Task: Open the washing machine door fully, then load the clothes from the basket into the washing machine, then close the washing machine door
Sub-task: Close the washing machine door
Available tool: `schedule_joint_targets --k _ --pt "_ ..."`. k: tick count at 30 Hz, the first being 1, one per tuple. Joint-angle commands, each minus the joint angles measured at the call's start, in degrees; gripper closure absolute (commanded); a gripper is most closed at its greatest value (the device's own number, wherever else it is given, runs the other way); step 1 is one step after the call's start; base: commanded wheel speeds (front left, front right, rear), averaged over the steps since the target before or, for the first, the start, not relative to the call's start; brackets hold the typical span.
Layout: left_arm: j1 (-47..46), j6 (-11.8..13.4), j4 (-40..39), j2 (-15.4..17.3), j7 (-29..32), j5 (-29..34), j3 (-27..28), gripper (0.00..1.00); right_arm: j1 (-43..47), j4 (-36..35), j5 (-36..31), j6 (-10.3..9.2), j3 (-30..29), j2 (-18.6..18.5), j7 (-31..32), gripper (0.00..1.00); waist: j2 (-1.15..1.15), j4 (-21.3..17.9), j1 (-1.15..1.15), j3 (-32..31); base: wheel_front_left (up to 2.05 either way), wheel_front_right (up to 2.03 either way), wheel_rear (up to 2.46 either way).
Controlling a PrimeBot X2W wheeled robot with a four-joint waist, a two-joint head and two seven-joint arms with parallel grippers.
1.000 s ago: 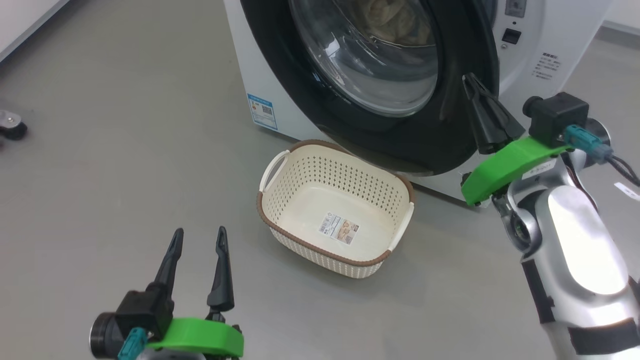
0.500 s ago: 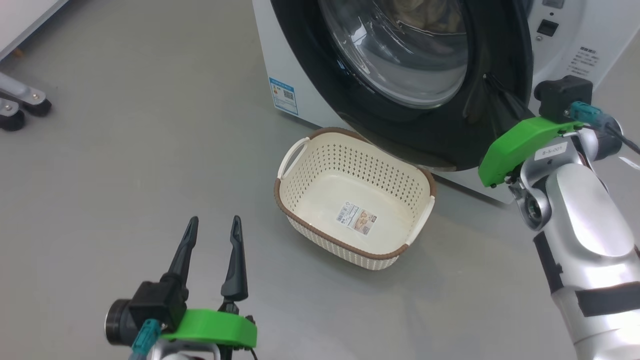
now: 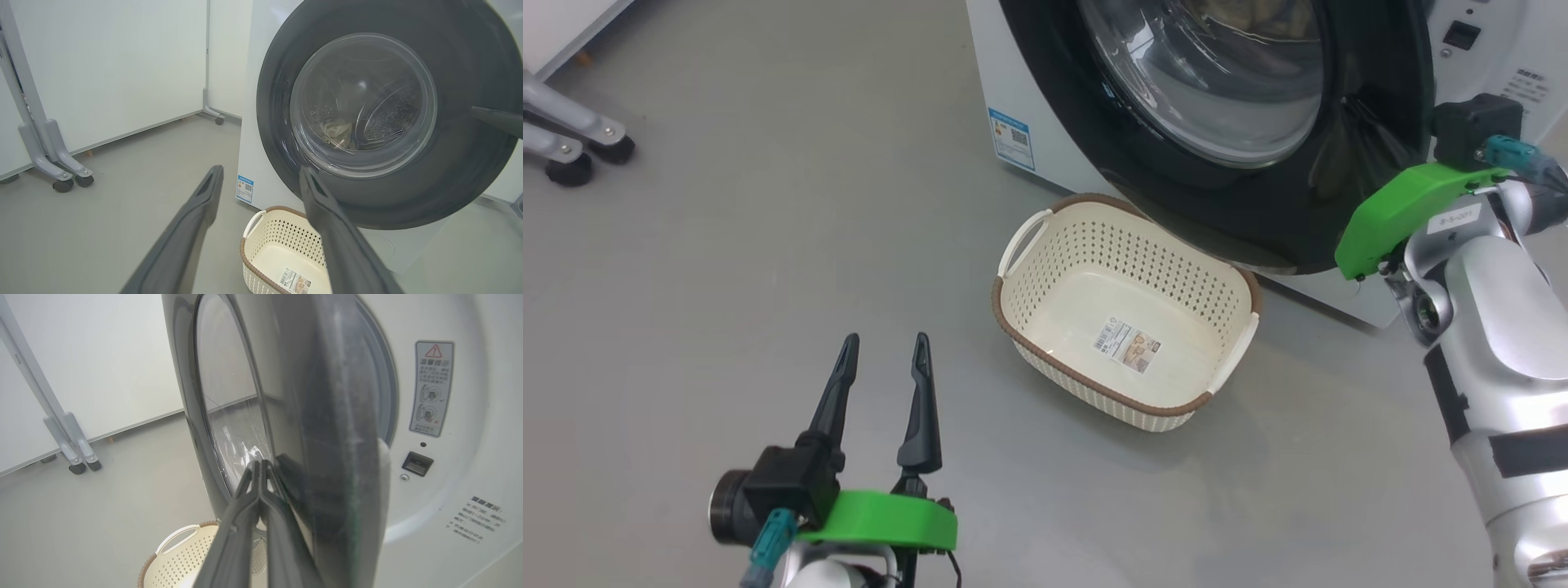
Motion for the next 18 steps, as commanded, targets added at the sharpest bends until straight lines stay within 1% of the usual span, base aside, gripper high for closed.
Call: schedule_joint_targets --k 1,10,18 --pt "-2.5 -0.2 -1.5 0.1 -0.8 -0.1 1.6 0.0 -3.1 -1.1 -0.3 -0.16 0.3 -0.4 -0.7 1.0 0.0 0.6 0.0 0.3 0.0 0.0 0.0" --pt "-3.4 -0.1 -1.4 -1.0 -1.3 0.0 1.4 0.0 -5.4 0.4 -0.7 -0.16 -2.3 -2.7 -0.9 1.0 0.0 1.8 0.0 1.6 0.0 0.0 0.0" --pt "-4.4 -0.4 -1.4 -2.1 -1.6 0.6 1.0 0.0 -8.8 1.6 -2.3 -0.16 -5.9 -5.8 -0.1 1.0 0.0 2.7 0.0 3.6 0.0 0.0 0.0"
